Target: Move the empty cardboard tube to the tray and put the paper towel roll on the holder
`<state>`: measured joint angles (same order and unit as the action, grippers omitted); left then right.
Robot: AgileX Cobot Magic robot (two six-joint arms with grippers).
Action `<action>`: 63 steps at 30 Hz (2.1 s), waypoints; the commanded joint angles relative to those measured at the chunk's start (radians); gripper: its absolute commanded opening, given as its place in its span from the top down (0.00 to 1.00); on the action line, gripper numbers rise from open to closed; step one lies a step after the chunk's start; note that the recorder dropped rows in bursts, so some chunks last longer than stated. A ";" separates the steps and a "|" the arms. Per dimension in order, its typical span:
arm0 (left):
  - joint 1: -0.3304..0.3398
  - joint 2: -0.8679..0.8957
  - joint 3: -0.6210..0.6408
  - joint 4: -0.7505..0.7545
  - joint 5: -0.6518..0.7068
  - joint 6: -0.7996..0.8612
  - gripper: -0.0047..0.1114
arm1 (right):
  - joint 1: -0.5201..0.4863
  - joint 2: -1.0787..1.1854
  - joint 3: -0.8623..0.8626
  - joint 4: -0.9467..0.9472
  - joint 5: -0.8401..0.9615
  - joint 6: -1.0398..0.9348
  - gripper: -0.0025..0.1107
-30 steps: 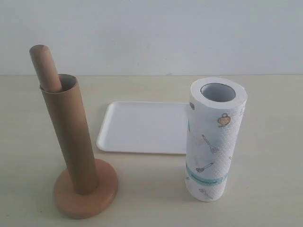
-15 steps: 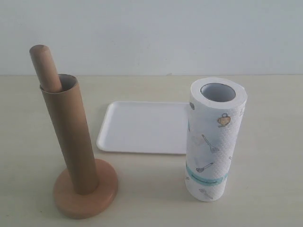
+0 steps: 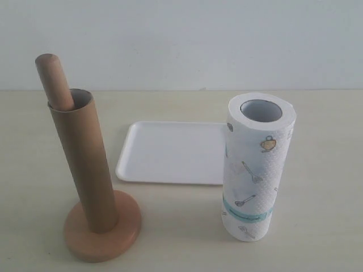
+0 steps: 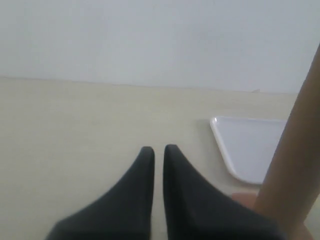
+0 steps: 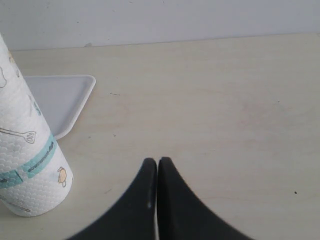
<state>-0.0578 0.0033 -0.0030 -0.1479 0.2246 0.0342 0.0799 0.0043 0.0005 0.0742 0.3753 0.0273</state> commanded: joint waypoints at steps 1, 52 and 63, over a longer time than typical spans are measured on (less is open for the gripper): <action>0.004 -0.003 0.003 0.007 -0.306 -0.003 0.91 | 0.001 -0.004 0.000 -0.002 -0.005 -0.004 0.98; -0.152 0.880 -0.033 0.929 -0.965 -0.871 0.22 | 0.001 -0.004 0.000 -0.002 -0.007 -0.004 0.98; -0.152 0.918 -0.093 0.870 -0.977 -0.695 0.09 | 0.001 -0.004 0.000 -0.002 -0.007 -0.004 0.98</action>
<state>-0.2079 0.8955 -0.0712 0.7180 -0.7665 -0.7089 0.0799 0.0043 0.0005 0.0742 0.3753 0.0273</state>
